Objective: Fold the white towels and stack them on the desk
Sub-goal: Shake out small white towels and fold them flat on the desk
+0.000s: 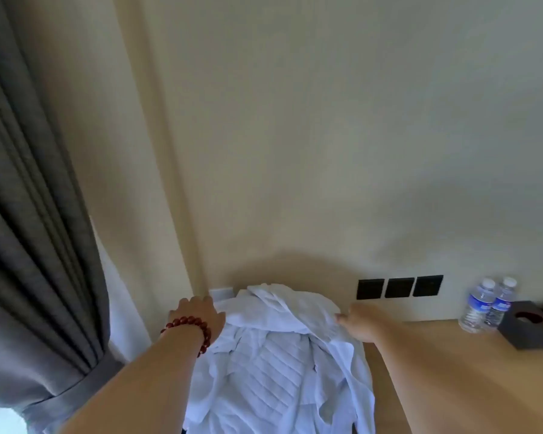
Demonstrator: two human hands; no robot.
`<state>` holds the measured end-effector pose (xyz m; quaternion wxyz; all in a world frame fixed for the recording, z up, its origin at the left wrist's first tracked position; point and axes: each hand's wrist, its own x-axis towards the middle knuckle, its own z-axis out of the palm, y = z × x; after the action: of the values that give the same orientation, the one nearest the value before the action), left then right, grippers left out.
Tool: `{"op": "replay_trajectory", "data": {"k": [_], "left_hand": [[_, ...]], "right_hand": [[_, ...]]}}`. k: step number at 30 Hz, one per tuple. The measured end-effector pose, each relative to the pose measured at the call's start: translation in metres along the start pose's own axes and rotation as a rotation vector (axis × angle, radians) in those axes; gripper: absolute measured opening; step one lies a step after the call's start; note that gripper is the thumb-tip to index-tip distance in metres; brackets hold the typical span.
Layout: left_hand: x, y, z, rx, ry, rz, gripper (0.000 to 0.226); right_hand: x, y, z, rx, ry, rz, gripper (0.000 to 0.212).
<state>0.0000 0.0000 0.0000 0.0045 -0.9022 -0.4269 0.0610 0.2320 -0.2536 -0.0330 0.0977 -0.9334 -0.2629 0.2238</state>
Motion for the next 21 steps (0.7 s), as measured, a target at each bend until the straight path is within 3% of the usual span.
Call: {"op": "replay_trajectory", "data": {"k": [3, 7, 11, 13, 16, 21], "left_hand": [[0.012, -0.007, 0.022, 0.037, -0.045, 0.018, 0.058], [0.027, -0.015, 0.052, 0.070, -0.078, 0.035, 0.060], [0.032, -0.020, 0.072, 0.048, -0.055, 0.065, 0.060], [0.031, -0.021, 0.083, 0.006, -0.028, 0.076, 0.058], [0.030, -0.026, 0.100, -0.111, 0.017, 0.086, 0.058], [0.027, -0.023, 0.119, -0.284, 0.082, 0.063, 0.053]], "right_hand": [[0.018, 0.004, 0.022, 0.034, -0.020, 0.061, 0.059], [0.021, 0.000, 0.040, -0.011, -0.038, 0.067, 0.031], [0.031, 0.002, 0.057, -0.041, 0.021, 0.065, 0.048], [0.044, 0.008, 0.072, 0.112, 0.060, 0.099, 0.052], [0.051, 0.010, 0.083, 0.368, 0.122, 0.154, 0.042], [0.051, 0.003, 0.096, 0.634, 0.157, 0.187, 0.056]]}}
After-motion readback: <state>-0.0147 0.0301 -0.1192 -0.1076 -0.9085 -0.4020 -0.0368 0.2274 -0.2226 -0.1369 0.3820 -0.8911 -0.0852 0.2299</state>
